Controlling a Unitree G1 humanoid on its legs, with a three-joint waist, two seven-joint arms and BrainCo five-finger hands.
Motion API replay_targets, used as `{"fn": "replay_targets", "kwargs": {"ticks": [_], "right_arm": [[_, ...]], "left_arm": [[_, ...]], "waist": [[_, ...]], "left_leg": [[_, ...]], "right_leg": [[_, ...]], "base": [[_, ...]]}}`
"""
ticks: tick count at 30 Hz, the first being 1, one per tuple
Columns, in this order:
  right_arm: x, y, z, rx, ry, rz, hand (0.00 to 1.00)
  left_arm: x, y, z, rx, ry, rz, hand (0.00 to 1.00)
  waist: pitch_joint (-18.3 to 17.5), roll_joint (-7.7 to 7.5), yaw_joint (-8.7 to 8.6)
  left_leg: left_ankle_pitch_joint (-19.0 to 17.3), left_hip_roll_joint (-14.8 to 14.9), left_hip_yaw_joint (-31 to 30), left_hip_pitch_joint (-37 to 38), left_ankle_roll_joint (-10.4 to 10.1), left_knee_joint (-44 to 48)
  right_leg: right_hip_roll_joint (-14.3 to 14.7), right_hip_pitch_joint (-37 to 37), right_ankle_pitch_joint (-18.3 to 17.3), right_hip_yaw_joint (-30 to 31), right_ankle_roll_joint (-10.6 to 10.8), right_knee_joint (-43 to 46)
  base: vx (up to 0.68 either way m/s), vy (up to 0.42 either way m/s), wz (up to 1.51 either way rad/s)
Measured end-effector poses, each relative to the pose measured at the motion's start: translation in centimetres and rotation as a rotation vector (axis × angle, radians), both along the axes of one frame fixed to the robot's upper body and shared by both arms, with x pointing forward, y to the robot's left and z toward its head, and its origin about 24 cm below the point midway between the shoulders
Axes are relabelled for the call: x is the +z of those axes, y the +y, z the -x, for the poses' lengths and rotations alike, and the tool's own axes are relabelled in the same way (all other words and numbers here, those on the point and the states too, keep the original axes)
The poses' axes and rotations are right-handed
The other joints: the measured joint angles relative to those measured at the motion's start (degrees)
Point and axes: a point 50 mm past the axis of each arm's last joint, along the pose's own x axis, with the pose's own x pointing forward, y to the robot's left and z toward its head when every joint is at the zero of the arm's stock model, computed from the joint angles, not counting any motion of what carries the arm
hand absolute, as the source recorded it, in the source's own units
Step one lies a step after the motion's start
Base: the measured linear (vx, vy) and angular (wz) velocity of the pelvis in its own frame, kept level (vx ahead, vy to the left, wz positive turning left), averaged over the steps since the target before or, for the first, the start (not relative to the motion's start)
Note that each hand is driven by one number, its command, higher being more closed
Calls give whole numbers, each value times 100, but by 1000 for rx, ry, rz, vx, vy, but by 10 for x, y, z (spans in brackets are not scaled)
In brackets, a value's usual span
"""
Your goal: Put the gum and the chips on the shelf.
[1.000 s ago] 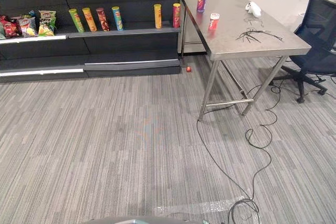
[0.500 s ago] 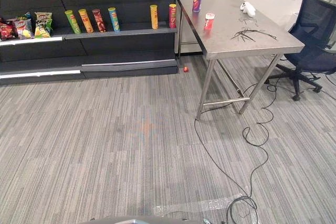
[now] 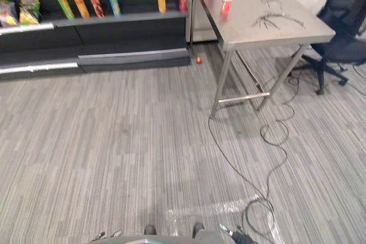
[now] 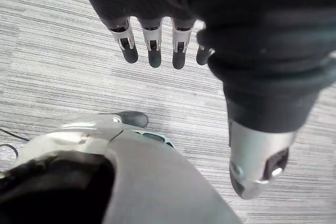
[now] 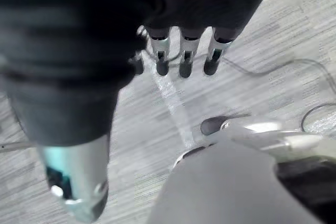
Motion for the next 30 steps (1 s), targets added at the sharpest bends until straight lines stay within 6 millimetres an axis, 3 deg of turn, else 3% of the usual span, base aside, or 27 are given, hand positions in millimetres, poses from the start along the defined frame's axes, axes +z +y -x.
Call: {"fn": "replay_targets", "kwargs": {"ticks": [2,4,6,10,12,14,15,17,19,20,21,23,24,25,26,27,28,29,30], "right_arm": [[1,0,-4,-2,-17,11,0],[2,1,-5,-2,-26,20,0],[1,2,-5,-2,-26,15,0],[1,-1,0,-5,-15,17,0],[2,-6,-1,-2,-19,28,0],[4,-6,-9,7,-38,22,0],[4,-3,-15,14,-56,12,0],[5,-4,-18,9,-66,12,0],[8,-7,-22,7,-92,23,0],[8,-4,-24,5,-99,14,0],[7,6,-29,0,-112,-12,0],[6,23,-34,5,-128,-54,0],[5,27,-34,6,-128,-63,0],[5,26,-31,5,-124,-59,0],[4,20,-26,-5,-113,-47,0],[4,17,-23,-17,-103,-38,0],[3,17,-19,-19,-98,-39,0],[3,17,-20,-17,-98,-43,0],[3,16,-20,-21,-99,-39,0]], "left_arm": [[1,2,-1,9,-5,-10,0],[1,4,-2,32,-10,-14,0],[2,6,-3,39,-19,-17,0],[4,5,-10,104,-63,0,0],[4,4,-12,114,-70,6,0],[4,3,-15,130,-80,14,0],[4,3,-15,147,-85,23,0],[4,-1,-16,169,-94,35,0],[4,-4,-17,217,-111,47,0],[4,-3,-17,223,-114,47,0],[6,4,-17,226,-122,27,0],[8,9,-23,228,-146,14,0],[8,9,-22,237,-145,14,0],[8,12,-20,249,-144,6,0],[7,11,-17,248,-135,9,0],[6,10,-9,243,-114,7,0],[6,14,-8,225,-110,-5,0],[7,17,-9,209,-110,-15,0],[7,16,-10,183,-108,-21,0]], "waist": [[50,-34,-12],[94,-91,-27],[159,-116,-11],[306,-63,55],[315,-47,56],[321,-42,75],[350,-29,88],[397,29,136],[424,134,248],[425,51,292],[371,-168,345],[364,-300,302],[362,-302,316],[310,-330,361],[212,-289,369],[123,-346,358],[71,-425,332],[55,-504,269],[84,-458,192]], "left_leg": [[-9,39,3,-56,-42,11],[-281,128,-2,-292,-108,593],[-642,328,18,-925,-138,2041],[-642,473,-163,-1807,-224,3986],[-822,320,-268,-2035,-182,3805],[-769,205,-280,-2277,-129,3128],[-400,168,-291,-2374,-134,2210],[6,208,-303,-2378,-151,1312],[390,396,-281,-2562,-96,932],[831,371,-182,-2572,-10,1104],[765,191,-34,-2627,255,1424],[323,204,105,-2832,449,2281],[222,249,155,-2860,470,2534],[-129,158,197,-2936,365,2848],[-51,93,154,-2718,393,2415],[-121,-60,295,-2357,612,2004],[-208,-187,336,-2193,672,1886],[-357,-356,337,-1913,730,1767],[-493,-411,316,-1581,800,1677]], "right_leg": [[18,-133,-115,-9,-63,196],[8,-218,-312,-12,-97,381],[13,-197,-510,-69,-200,513],[-38,182,-661,-153,-229,521],[-150,219,-714,-136,-260,499],[-219,226,-724,-83,-222,372],[-247,294,-769,-50,-143,271],[-247,448,-876,27,-9,193],[-240,681,-1089,227,198,123],[-352,768,-1173,351,241,78],[-618,810,-1200,459,212,6],[-773,770,-575,779,335,66],[-777,790,-381,917,326,143],[-843,708,15,1152,415,557],[-857,573,87,1220,473,863],[-960,343,144,1367,458,1673],[-1061,165,324,1410,516,2082],[-1168,-161,932,1420,667,2857],[-1188,-419,1522,1411,873,3642]], "base": [[-33,-73,2],[0,-87,2],[5,-138,16],[86,-70,21],[126,41,5],[206,92,-11],[249,121,-16],[337,192,-26],[503,332,-51],[537,336,-58],[661,332,-49],[582,281,-32],[461,316,-41],[316,251,-40],[350,334,-50],[348,300,-26],[456,337,-16],[515,284,9],[436,226,5]]}}
